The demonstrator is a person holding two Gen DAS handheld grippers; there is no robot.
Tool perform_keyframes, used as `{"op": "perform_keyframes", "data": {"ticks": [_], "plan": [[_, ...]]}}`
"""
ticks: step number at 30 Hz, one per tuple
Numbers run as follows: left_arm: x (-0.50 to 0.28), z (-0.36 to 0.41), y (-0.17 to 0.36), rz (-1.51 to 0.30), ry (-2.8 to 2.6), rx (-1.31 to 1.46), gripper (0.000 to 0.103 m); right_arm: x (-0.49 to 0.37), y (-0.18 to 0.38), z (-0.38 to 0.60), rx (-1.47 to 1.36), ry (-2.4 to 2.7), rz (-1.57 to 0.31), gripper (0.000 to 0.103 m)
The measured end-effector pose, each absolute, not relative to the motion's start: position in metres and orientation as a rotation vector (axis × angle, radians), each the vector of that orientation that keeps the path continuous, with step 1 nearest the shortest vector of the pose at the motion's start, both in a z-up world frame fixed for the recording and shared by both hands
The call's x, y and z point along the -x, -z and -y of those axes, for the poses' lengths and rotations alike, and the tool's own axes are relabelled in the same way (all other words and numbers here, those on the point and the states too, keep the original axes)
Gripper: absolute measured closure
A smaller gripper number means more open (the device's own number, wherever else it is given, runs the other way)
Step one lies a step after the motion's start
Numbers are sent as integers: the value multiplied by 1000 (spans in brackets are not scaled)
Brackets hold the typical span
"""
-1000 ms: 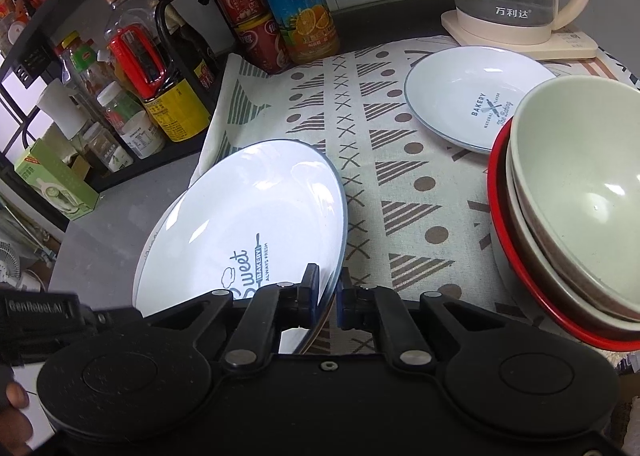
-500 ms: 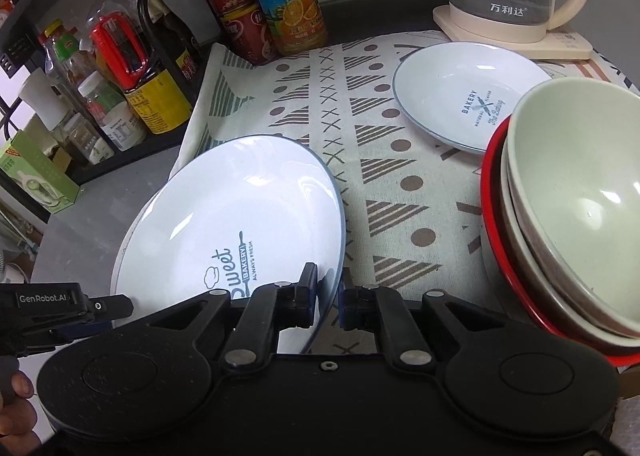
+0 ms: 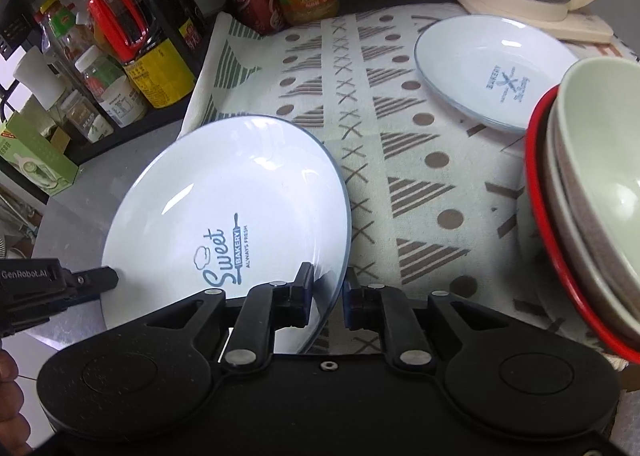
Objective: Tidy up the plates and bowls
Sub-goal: 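Lower the 'Sweet' plate onto the flower plate and open both tools, then move both tools to the rim of the white 'BAKERY' plate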
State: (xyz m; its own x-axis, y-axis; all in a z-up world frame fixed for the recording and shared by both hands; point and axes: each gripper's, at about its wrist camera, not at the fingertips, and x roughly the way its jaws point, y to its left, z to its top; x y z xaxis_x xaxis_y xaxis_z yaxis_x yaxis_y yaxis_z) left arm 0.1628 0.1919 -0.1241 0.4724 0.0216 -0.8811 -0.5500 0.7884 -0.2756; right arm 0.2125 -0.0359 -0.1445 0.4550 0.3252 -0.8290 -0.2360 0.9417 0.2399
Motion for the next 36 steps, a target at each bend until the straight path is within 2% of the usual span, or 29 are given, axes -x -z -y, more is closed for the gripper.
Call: {"op": "perform_keyframes", "data": {"ticks": [4, 7, 8, 10, 12, 14, 19, 21, 25, 26, 32, 36], "plan": [[-167, -194, 119, -1041, -387, 566, 87, -214, 144, 37, -103, -342, -1053, 85], [-171, -195, 110, -1037, -373, 567, 84, -215, 134, 37, -104, -349, -1027, 80], [-173, -195, 106, -1038, -368, 565, 79, -215, 131, 37, -106, -354, -1019, 77], [-178, -193, 99, -1027, -358, 550, 69, -215, 126, 38, -113, -368, -998, 71], [-182, -190, 91, -1004, -345, 536, 55, -215, 119, 38, -118, -378, -974, 59], [-187, -188, 84, -992, -336, 527, 49, -216, 111, 38, -122, -386, -946, 52], [-204, -182, 74, -980, -304, 511, 40, -223, 92, 39, -122, -392, -875, 36], [-211, -179, 72, -985, -286, 502, 33, -226, 85, 41, -125, -386, -853, 25], [-224, -174, 68, -985, -242, 477, 21, -233, 74, 45, -140, -372, -814, 17], [-228, -173, 68, -987, -232, 470, 19, -235, 72, 46, -143, -362, -809, 12], [-255, -164, 66, -1012, -154, 422, 16, -246, 66, 53, -163, -295, -791, 0], [-272, -158, 63, -1011, -95, 398, 16, -252, 61, 60, -185, -248, -782, 0]]}}
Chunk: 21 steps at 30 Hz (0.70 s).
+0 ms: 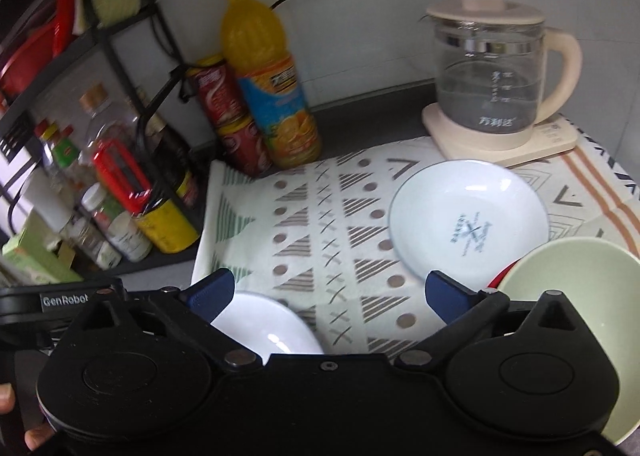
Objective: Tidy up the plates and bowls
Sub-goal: 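Move both tools to the rim of the white 'BAKERY' plate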
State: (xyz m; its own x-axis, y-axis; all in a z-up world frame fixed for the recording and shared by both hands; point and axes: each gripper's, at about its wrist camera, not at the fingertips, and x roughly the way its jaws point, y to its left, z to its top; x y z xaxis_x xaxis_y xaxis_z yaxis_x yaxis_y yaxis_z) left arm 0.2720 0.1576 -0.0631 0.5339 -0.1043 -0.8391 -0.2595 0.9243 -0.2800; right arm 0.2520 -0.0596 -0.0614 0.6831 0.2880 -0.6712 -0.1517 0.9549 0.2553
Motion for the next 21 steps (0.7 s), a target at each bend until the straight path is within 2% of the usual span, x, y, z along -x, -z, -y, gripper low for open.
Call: {"op": "perform_keyframes", "data": {"ticks": [21], "plan": [[-327, -97, 73, -1065, 91, 380, 16, -264, 53, 116, -263, 35, -776, 0]]}}
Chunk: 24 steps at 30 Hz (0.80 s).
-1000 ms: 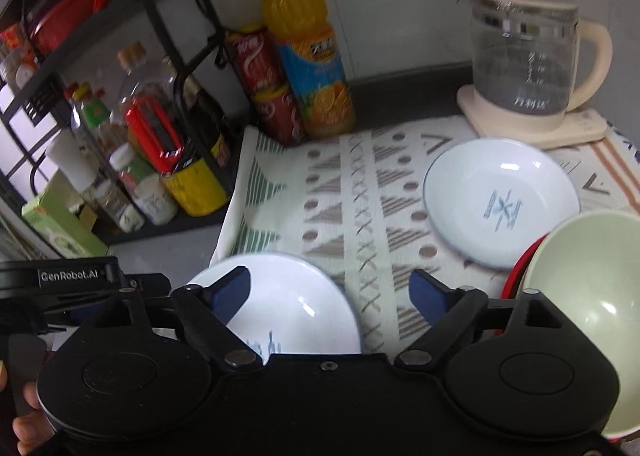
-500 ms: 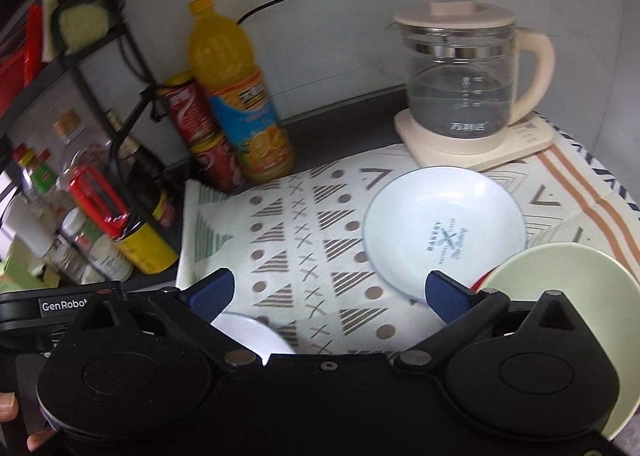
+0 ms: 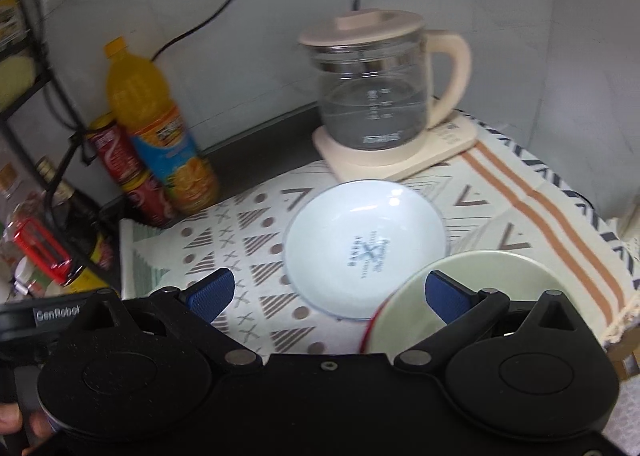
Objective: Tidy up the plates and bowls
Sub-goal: 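Move both tools to the rim of the white 'BAKERY' plate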
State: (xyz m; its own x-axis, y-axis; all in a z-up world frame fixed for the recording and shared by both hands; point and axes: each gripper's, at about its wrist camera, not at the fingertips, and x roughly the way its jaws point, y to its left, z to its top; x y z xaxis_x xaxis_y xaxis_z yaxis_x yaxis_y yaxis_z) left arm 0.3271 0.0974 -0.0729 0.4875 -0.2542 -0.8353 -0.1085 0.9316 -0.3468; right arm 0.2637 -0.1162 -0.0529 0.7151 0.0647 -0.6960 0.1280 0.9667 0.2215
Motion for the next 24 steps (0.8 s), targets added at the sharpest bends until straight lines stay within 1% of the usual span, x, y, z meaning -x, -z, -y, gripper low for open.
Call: {"op": "perform_keyframes", "data": {"ticks": [8, 10, 11, 14, 16, 17, 18, 19, 20, 21, 22, 24], "plan": [[-347, -71, 79, -1075, 89, 401, 17, -285, 56, 148, -307, 62, -799, 2], [-355, -62, 84, -1083, 92, 411, 17, -294, 59, 158, -314, 63, -810, 6], [-359, -58, 86, -1090, 86, 420, 20, -299, 60, 162, -311, 63, -815, 10], [-366, -48, 92, -1094, 71, 457, 21, -317, 68, 177, -320, 50, -865, 20], [-373, -40, 99, -1109, 57, 459, 25, -328, 74, 187, -335, 38, -896, 23], [-376, -37, 103, -1123, 47, 470, 30, -334, 77, 192, -338, 29, -906, 25], [-379, -35, 107, -1135, 36, 486, 32, -339, 81, 196, -341, 28, -923, 30], [-382, -32, 111, -1145, 30, 499, 33, -345, 85, 200, -347, 29, -945, 33], [-384, -28, 115, -1151, 28, 503, 36, -350, 89, 205, -357, 26, -970, 39], [-387, -25, 119, -1160, 22, 502, 41, -356, 93, 209, -366, 23, -993, 43], [-389, -21, 124, -1171, 15, 505, 43, -360, 97, 212, -371, 18, -1009, 44], [-392, -17, 133, -1194, 3, 535, 54, -370, 104, 218, -372, 2, -1034, 48]]}}
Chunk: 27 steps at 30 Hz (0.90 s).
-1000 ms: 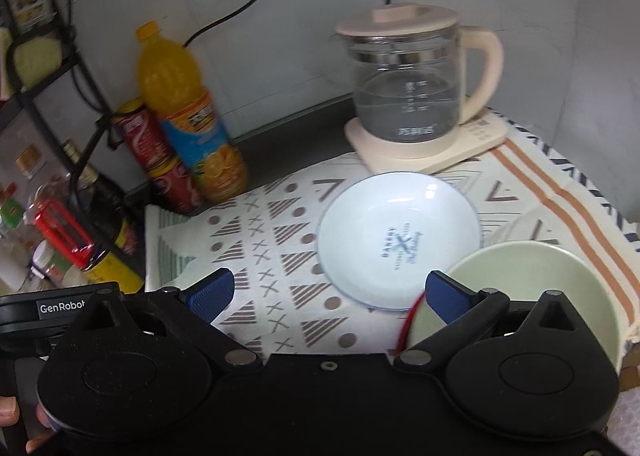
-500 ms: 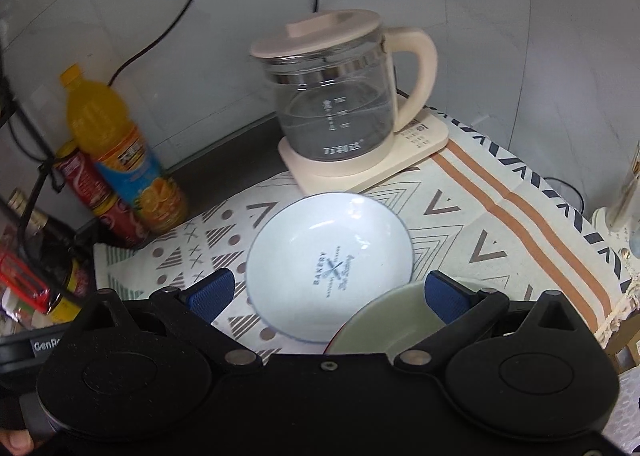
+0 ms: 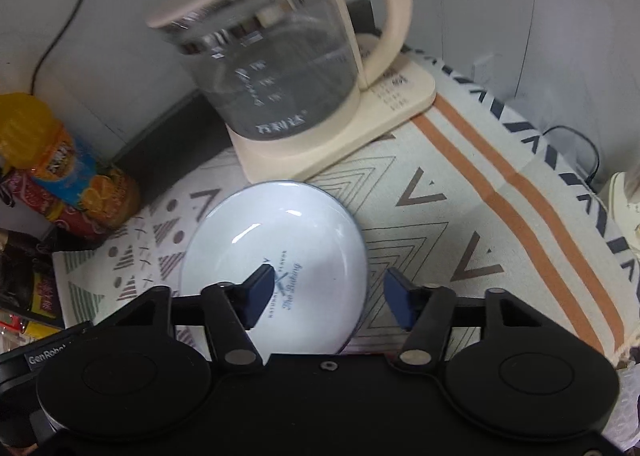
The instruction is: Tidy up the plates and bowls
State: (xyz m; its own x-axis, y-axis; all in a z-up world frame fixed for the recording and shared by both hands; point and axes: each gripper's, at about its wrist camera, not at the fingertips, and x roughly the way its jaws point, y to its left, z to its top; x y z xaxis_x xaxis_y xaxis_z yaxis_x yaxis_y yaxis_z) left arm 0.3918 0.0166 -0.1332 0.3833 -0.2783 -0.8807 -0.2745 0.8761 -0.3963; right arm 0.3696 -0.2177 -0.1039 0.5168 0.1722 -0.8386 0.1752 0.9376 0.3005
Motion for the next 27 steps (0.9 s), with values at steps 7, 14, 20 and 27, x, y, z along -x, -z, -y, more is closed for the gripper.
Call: {"op": "perform_keyframes", "data": {"ticks": [7, 14, 20, 27], "plan": [[-398, -6, 155, -1239, -64, 603, 68, -401, 128, 229, -388, -52, -1141, 68], [-400, 0, 167, -1247, -134, 656, 78, -425, 151, 235, -393, -106, -1243, 73], [-401, 4, 170, -1229, -182, 689, 79, -441, 163, 237, -415, -153, -1303, 80], [-404, 6, 173, -1224, -212, 734, 88, -454, 169, 233, -384, -208, -1355, 81]]}}
